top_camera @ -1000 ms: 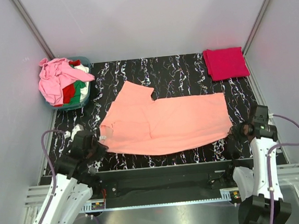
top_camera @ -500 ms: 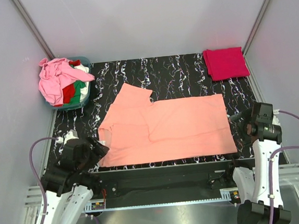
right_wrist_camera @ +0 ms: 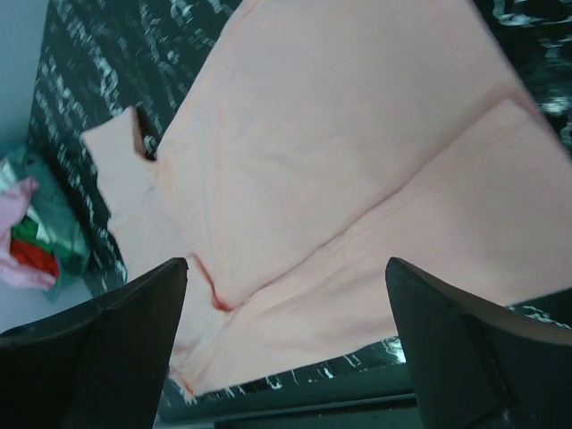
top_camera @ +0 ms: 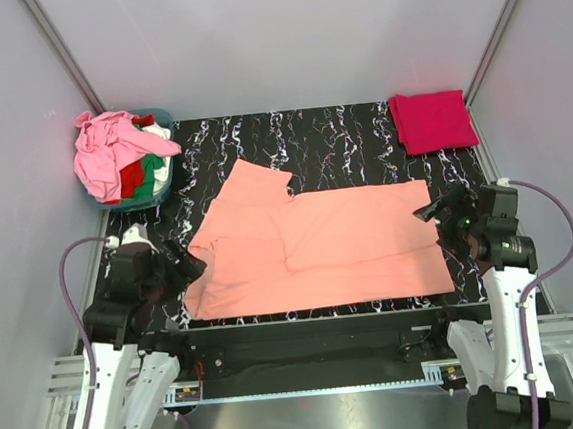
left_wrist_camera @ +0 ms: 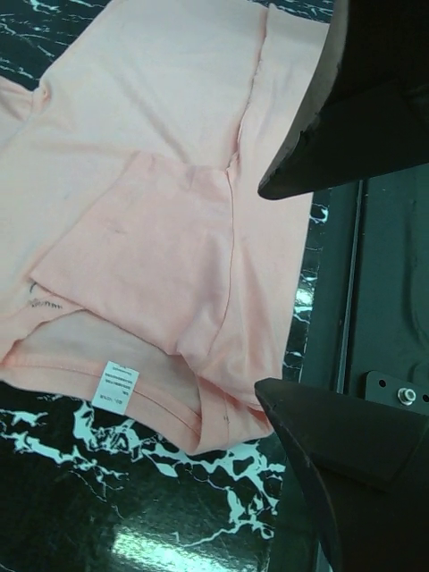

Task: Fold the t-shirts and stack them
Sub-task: Fold the tshirt

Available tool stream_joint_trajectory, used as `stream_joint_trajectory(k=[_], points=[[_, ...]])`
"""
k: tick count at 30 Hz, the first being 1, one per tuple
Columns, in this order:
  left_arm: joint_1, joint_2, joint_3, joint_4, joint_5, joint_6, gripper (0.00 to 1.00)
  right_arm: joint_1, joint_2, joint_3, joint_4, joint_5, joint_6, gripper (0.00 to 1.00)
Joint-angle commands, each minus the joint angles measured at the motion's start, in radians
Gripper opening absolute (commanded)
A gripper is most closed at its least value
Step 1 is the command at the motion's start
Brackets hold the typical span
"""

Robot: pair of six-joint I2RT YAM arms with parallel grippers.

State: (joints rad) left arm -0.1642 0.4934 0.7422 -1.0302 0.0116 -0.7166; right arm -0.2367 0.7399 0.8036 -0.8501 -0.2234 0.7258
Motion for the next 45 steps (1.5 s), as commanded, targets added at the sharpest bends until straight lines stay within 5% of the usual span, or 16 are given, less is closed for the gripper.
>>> stream_joint_trajectory(k=[1,5,12,19,25,29,34,45], points=[[0.005,0.094,0.132,0.168,0.044,0.129,0.88,0.089,-0.026,-0.036,0.142,-0.097,-0.036,1.0],[0.005,0.247,0.242,0.294,-0.01,0.248,0.9,0.157,-0.088,-0.174,0.324,-0.261,0.009,1.0],[0.006,0.456,0.312,0.49,-0.159,0.422,0.91,0.289,-0.171,-0.259,0.378,-0.226,-0.054,1.0],[0.04,0.421,0.198,0.757,-0.17,0.407,0.98,0.388,-0.22,-0.425,0.545,-0.215,0.021,1.0],[0.161,0.419,0.195,0.831,-0.018,0.338,0.99,0.727,-0.09,-0.41,0.582,0.065,0.026,1.0],[0.164,0.485,0.269,0.774,0.002,0.322,0.99,0.966,0.039,-0.347,0.603,0.37,0.047,1.0],[0.196,0.521,0.327,0.717,-0.037,0.315,0.99,1.18,0.197,-0.311,0.661,0.545,0.101,1.0],[0.224,0.579,0.321,0.826,-0.035,0.321,0.99,1.235,0.221,-0.32,0.706,0.588,0.081,1.0]])
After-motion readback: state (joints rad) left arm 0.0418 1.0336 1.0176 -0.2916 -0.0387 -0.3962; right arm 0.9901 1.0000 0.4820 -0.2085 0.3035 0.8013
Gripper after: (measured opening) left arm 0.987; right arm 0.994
